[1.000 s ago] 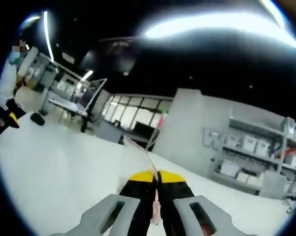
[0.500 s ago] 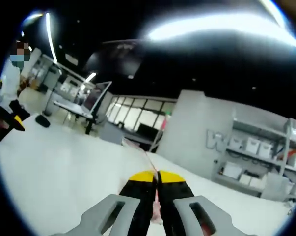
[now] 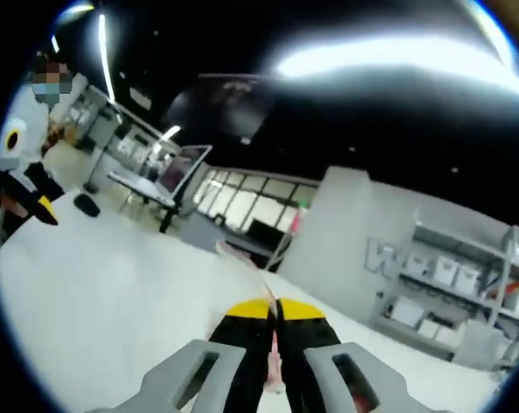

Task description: Open the resealable bag by pulling the two sides of the seal apart until the entire bag opening is separated and visibly accessible.

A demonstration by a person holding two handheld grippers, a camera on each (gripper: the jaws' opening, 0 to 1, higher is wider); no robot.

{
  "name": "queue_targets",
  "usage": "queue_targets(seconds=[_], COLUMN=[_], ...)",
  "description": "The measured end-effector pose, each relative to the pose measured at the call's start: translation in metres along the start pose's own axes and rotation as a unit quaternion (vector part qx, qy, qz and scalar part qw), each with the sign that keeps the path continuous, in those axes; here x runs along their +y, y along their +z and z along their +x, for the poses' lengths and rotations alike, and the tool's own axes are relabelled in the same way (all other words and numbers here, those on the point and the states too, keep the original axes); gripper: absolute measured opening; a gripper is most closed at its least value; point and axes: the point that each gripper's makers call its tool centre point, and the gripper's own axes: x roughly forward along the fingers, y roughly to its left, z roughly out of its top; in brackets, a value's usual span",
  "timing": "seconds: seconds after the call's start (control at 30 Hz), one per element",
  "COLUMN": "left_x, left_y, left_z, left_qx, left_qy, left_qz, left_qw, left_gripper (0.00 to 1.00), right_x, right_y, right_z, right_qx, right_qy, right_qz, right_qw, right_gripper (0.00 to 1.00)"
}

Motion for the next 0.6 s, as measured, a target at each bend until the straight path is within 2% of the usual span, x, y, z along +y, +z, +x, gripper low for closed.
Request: queue_targets(seconds=[0.2,0.6], left_x=[0.0,0.002], left_y=[-0.001,0.0], left_z=[0.0,0.001], left_qx=[0.001,0.0], left_qy=[0.0,0.0], left_qz=[0.0,-0.002], left_qw=[1.0,1.0], left_gripper=[0.93,0.93], right_x=[0.004,0.014], right_y=[0.005,0.004], right_z=[-0.001,-0.015], right_qx=[-0.005,-0.001], right_qy=[0.007,0.02], right_qz=[0.006,-0.011], right_qw=[0.9999,0.9997], right_gripper=[0.0,0.0])
